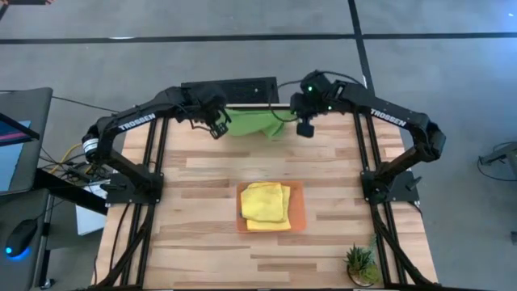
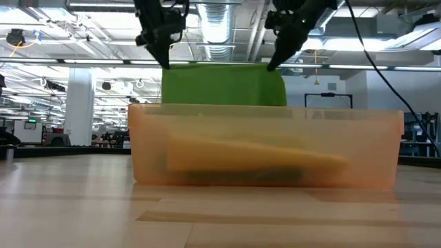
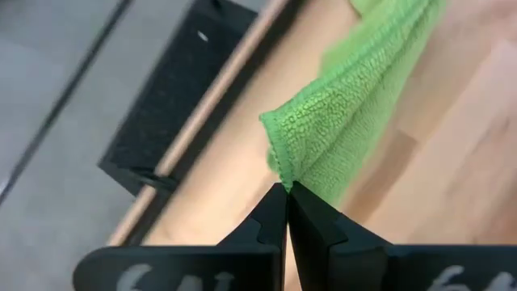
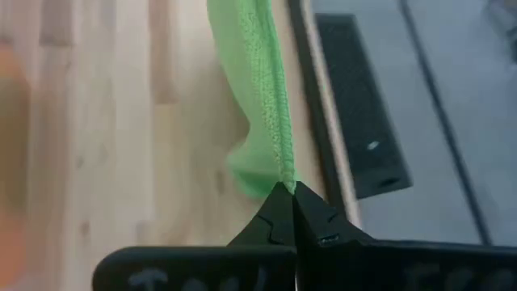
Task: Fold microfiber towels
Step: Fold the green towel
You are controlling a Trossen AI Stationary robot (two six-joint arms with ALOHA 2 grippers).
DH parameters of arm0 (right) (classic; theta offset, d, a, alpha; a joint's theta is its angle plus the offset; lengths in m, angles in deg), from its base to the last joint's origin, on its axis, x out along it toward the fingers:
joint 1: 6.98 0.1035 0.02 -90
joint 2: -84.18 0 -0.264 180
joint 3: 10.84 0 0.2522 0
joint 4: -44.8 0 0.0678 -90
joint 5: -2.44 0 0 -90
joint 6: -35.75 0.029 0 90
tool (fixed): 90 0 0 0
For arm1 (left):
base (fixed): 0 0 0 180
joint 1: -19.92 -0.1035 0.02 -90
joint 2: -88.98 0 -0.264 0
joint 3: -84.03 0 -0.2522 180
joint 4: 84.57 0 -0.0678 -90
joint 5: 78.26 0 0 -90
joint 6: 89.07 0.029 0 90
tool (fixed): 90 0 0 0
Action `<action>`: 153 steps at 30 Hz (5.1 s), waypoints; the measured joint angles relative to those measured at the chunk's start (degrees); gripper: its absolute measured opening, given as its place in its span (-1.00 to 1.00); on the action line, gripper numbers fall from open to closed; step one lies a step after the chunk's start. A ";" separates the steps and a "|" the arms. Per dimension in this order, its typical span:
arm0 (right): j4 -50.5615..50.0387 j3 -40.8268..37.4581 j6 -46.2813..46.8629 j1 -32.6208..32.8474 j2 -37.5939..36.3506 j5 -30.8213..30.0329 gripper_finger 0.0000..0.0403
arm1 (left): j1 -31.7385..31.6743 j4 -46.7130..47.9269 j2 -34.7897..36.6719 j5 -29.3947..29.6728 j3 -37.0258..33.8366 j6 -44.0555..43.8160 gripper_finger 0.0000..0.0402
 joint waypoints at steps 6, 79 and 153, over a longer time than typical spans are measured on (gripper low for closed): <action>-8.01 -0.61 2.13 3.48 0.00 0.20 -0.99 | 2.85 1.08 -0.02 -8.03 -4.25 -2.56 -1.00; 7.19 -14.57 -7.75 4.57 12.33 1.02 -0.91 | 13.66 -15.91 -9.40 -12.53 -26.90 -39.72 -1.00; 14.70 -16.26 -1.12 18.62 17.47 -12.90 -0.22 | 9.31 -15.62 5.16 -5.12 -20.54 -27.42 -0.29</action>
